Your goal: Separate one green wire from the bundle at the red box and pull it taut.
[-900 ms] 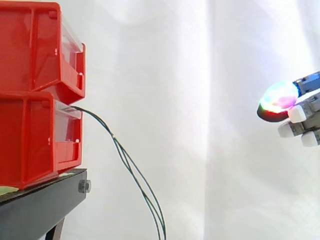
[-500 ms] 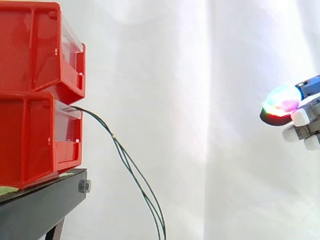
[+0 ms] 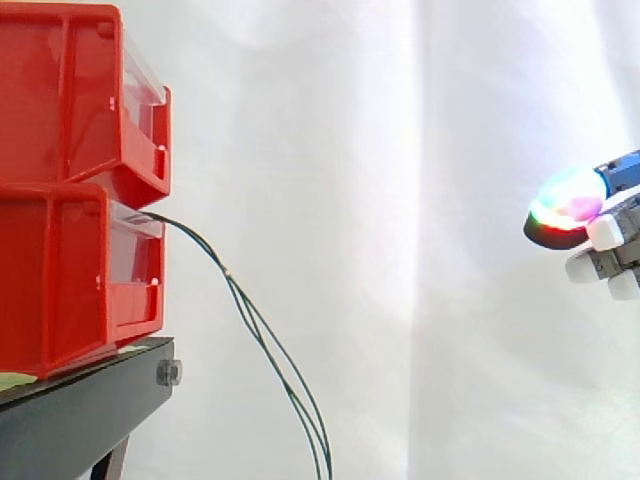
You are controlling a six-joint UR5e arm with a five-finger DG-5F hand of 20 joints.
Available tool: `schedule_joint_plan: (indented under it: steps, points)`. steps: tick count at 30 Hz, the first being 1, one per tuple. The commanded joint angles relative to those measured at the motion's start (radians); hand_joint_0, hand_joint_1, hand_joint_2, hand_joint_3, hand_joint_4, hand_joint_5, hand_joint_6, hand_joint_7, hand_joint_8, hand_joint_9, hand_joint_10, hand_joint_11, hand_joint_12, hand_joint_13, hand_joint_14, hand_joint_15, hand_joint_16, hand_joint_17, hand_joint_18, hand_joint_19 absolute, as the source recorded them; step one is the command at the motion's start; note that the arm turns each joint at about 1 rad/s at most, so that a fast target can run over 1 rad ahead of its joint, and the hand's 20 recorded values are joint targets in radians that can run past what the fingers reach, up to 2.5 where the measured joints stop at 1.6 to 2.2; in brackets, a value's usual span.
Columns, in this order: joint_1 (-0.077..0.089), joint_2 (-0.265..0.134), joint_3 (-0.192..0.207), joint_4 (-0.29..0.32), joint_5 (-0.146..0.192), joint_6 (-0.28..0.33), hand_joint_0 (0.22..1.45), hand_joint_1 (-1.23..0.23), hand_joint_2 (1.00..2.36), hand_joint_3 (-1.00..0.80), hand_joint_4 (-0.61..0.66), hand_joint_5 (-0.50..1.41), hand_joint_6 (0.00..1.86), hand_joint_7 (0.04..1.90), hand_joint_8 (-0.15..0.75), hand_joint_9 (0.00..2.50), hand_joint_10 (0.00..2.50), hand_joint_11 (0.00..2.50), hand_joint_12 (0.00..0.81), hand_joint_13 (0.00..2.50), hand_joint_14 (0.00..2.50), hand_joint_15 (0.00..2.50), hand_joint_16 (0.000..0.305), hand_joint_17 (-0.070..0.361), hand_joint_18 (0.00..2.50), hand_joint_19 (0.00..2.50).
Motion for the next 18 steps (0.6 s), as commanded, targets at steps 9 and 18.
schedule_joint_plan:
  steps: [9,18]
  points:
    - [0.003,-0.078,0.0,0.124,0.041,-0.117,0.55,-0.61,1.0,-0.45,0.26,-0.2,0.5,0.73,0.273,0.65,0.01,0.2,0.32,0.41,0.0,0.06,0.04,0.091,0.32,0.12]
    - [0.01,-0.248,0.103,0.243,0.138,-0.097,0.55,-0.61,1.0,-0.45,0.28,-0.2,0.5,0.74,0.28,0.69,0.01,0.23,0.316,0.43,0.0,0.07,0.04,0.09,0.35,0.12]
